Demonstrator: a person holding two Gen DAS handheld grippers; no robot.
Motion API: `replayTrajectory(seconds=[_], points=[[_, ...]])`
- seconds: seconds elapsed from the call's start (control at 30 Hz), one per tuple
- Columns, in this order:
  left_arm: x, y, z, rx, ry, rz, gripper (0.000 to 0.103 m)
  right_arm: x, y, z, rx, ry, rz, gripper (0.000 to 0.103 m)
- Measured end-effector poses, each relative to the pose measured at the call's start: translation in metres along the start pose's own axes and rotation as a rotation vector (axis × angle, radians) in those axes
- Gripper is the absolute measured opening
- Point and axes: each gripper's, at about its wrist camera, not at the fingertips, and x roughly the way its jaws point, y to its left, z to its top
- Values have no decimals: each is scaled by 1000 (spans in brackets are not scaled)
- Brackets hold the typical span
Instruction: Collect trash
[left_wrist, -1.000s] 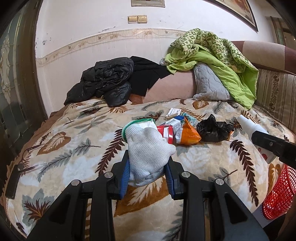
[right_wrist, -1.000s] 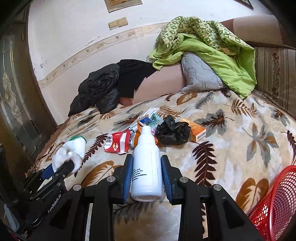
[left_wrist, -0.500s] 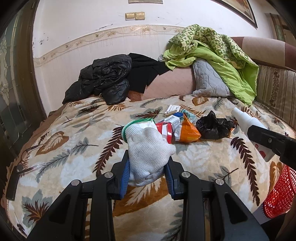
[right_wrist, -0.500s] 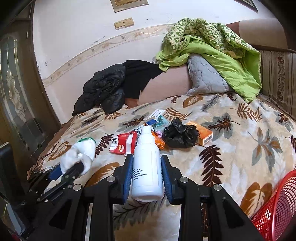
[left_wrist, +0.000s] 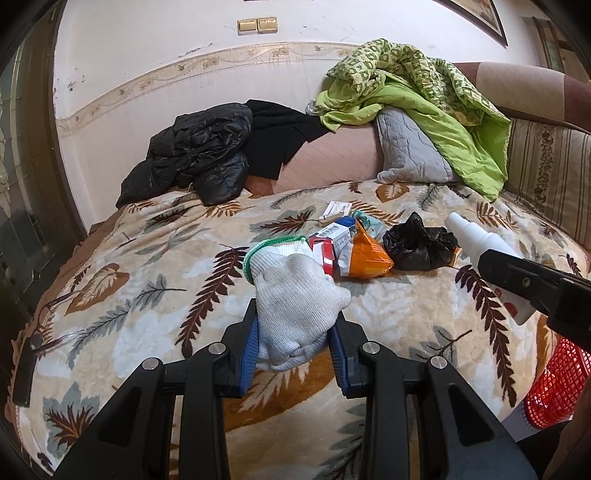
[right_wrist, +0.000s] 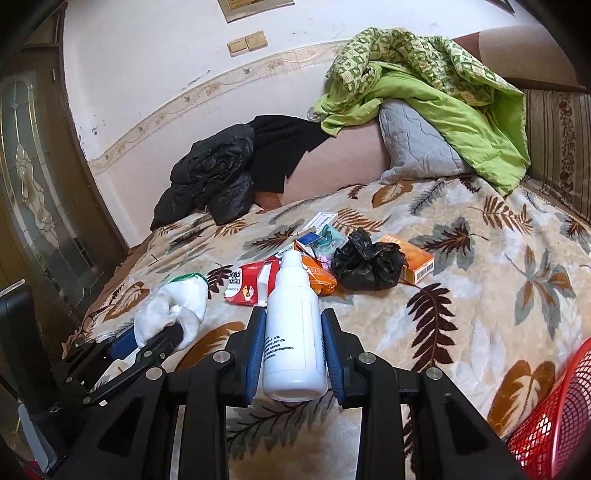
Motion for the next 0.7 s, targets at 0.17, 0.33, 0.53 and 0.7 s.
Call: replayTrajectory(seconds=[0.17, 0.33, 0.53, 0.7], points=[[4, 4, 2, -9, 9, -5, 33, 7, 1, 1, 11, 18, 11, 33], [9, 9, 3, -27, 28, -12, 33, 12, 6, 1, 8, 24, 27, 33], [14, 10, 2, -38, 35, -19, 33, 16, 4, 1, 9, 35, 37, 33], [25, 9, 2, -50, 61, -39, 33, 23, -2, 3, 24, 49, 29, 33]])
